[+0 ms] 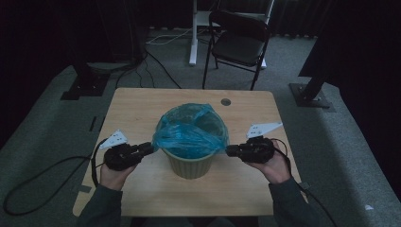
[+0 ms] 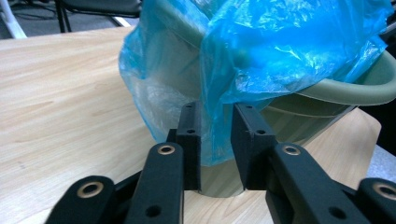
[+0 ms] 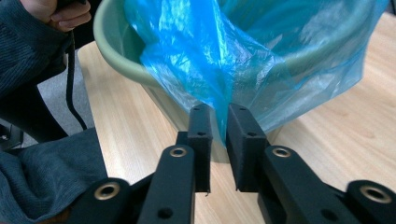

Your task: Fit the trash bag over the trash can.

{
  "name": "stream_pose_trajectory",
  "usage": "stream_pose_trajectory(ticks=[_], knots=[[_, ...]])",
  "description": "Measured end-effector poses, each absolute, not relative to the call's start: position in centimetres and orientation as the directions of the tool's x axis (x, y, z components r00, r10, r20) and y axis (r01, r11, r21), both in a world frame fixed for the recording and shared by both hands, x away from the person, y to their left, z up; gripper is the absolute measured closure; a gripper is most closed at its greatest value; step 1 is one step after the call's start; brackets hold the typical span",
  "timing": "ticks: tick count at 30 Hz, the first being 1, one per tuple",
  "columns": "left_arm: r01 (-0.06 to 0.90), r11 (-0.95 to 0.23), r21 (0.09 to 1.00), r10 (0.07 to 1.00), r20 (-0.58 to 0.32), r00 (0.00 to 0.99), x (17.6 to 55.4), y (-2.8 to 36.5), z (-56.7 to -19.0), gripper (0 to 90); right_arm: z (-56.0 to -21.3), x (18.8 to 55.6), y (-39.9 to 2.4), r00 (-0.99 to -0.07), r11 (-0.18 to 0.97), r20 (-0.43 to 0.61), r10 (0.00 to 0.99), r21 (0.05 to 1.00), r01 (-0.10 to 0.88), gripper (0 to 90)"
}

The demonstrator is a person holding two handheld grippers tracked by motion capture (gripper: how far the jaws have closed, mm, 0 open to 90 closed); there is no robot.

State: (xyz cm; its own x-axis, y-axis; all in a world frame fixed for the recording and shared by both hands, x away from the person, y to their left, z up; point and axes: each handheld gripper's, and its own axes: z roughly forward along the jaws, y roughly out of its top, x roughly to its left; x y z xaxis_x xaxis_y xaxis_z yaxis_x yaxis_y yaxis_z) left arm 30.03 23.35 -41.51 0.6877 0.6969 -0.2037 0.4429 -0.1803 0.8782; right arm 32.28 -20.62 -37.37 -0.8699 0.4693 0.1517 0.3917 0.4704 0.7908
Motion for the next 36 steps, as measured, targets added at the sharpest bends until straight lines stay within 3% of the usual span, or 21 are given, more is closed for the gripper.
stream_pose_trajectory(ticks=[15,28,32,36], knots=[[0.412,-0.145,0.900,0.695,-0.204,0.690,30.1,24.5,-39.8,65.1,-35.7,32.4,-21.1,-0.870,0.420,0.151,0.469,0.828,0.371,65.2],[0.422,-0.142,0.896,0.602,-0.260,0.755,32.3,23.3,-38.5,55.3,-34.6,33.9,-18.8,-0.884,0.415,0.158,0.440,0.837,0.356,60.0],[0.433,-0.153,0.889,0.584,-0.272,0.765,32.6,22.7,-38.5,58.1,-34.9,34.5,-18.3,-0.889,0.424,0.178,0.423,0.828,0.367,60.2],[0.430,-0.168,0.887,0.579,-0.264,0.772,32.3,22.3,-38.6,67.1,-35.3,34.6,-18.0,-0.893,0.425,0.195,0.406,0.824,0.374,59.9]])
